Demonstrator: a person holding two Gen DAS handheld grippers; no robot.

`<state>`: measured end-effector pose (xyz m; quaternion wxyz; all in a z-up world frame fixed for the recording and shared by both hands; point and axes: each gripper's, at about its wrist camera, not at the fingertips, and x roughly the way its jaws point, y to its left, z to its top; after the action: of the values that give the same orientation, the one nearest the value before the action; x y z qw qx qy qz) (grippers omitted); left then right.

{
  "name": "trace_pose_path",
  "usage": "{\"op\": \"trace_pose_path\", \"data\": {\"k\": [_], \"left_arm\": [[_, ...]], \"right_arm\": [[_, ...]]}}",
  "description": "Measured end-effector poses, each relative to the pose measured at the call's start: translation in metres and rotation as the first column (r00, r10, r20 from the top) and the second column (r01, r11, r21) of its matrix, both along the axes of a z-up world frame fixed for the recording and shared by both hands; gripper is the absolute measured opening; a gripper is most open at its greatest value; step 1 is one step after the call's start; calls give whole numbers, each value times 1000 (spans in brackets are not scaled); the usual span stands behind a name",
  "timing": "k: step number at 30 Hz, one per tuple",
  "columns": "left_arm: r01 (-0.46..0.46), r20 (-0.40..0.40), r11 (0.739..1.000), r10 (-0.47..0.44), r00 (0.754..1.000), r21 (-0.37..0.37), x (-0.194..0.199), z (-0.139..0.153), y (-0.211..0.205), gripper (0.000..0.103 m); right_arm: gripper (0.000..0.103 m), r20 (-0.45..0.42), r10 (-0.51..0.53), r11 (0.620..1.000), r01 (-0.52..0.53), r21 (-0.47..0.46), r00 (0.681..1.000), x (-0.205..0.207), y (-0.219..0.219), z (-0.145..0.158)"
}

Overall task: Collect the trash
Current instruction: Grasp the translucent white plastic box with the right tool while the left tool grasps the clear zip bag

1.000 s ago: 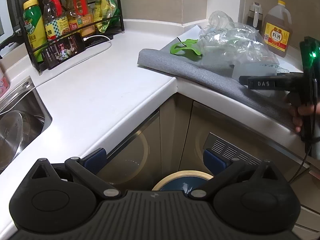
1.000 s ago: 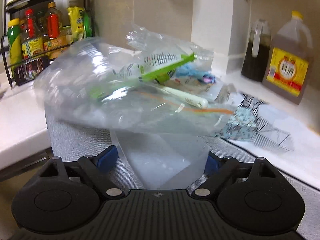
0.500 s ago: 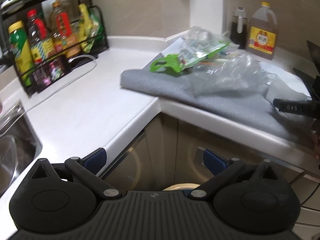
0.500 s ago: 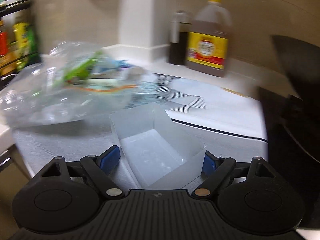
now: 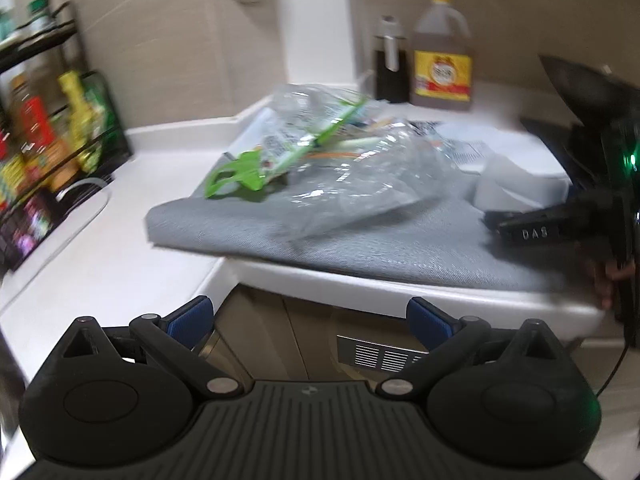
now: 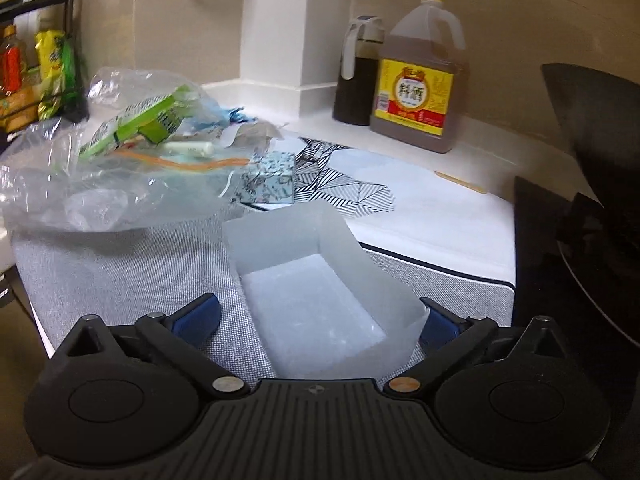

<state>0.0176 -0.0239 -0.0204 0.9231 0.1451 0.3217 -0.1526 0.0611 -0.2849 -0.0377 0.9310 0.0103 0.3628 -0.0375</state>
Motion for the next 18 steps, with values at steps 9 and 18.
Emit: {"op": "trace_pose_path", "data": {"k": [9,18], "left_arm": [[132,103,989,-138,985,65,20,-4,-22,103],[217,153,951,-253,955,219,55,-6,-74,103]], "right_arm": [[103,-20,-4,997,6,75,1000,4,-9,-4],[103,-22,-7,997,8,75,1000,5,-9,-4]]}}
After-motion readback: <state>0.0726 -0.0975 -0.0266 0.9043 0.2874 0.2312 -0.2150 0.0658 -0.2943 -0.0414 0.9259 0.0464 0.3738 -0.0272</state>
